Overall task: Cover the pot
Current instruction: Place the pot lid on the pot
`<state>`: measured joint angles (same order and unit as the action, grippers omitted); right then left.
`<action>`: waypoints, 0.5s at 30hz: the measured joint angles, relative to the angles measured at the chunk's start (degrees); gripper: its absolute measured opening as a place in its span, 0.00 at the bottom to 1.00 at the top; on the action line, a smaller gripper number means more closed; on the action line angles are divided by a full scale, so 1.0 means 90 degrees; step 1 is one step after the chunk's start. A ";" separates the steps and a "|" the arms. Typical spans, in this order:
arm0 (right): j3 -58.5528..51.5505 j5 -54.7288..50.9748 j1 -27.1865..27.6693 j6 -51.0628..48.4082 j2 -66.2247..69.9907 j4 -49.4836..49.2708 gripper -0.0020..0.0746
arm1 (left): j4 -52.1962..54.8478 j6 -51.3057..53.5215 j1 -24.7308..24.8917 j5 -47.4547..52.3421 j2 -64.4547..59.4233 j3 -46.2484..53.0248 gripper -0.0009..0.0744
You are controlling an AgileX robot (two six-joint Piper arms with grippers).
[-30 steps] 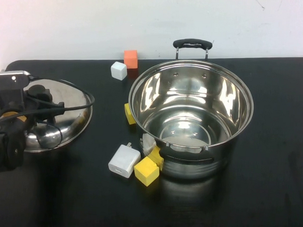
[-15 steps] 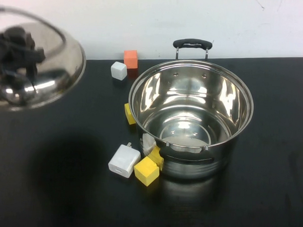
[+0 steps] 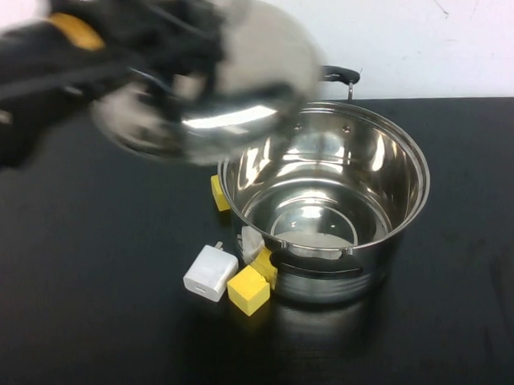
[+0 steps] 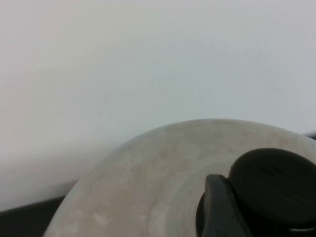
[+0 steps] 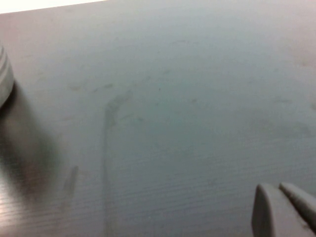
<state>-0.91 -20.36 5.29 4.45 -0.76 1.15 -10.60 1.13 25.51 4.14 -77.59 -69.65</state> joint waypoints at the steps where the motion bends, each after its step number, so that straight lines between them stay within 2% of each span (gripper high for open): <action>1: 0.0000 0.0000 0.0000 0.0000 0.0000 0.0000 0.02 | 0.0000 0.0000 0.0286 -0.0013 -0.0071 -0.0021 0.45; 4: 0.0000 0.0000 0.0000 0.0000 0.0000 0.0011 0.02 | 0.0000 0.0000 0.0838 -0.0023 -0.0267 -0.0036 0.45; 7: 0.0000 0.0000 0.0000 0.0000 0.0000 0.0011 0.02 | 0.0000 0.0000 0.1144 -0.0042 -0.0521 -0.0036 0.45; 15: 0.0000 0.0000 0.0000 0.0000 0.0000 0.0011 0.02 | 0.0049 0.0000 0.1406 -0.0856 -0.1411 -0.0036 0.45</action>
<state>-0.91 -20.36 5.29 4.45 -0.76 1.25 -10.15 1.13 38.17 -3.56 -90.29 -69.98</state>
